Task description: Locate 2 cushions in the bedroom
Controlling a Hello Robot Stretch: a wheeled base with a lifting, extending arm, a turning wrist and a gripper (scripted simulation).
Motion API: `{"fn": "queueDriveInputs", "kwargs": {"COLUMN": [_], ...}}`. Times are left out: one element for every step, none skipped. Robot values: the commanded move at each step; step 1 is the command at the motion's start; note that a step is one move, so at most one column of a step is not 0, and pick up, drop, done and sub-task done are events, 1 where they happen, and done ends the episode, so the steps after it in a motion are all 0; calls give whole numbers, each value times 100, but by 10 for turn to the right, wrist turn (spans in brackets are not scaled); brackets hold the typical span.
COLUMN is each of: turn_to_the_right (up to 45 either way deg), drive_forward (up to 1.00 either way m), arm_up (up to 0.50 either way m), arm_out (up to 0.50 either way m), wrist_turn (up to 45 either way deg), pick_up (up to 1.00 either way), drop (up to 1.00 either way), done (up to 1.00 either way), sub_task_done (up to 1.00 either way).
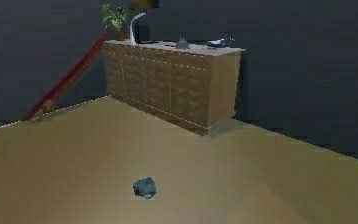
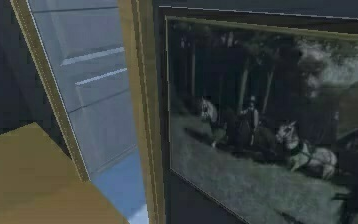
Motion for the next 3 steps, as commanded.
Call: {"fn": "queueDriveInputs", "kwargs": {"turn_to_the_right": [0, -360, 0], "drive_forward": [5, 0, 10], "arm_up": [0, 0, 0], "arm_out": [0, 0, 0], "wrist_turn": [0, 0, 0], "pick_up": [0, 0, 0], "drop": [0, 0, 0], "done": [0, 0, 0], "sub_task_done": [0, 0, 0]}}
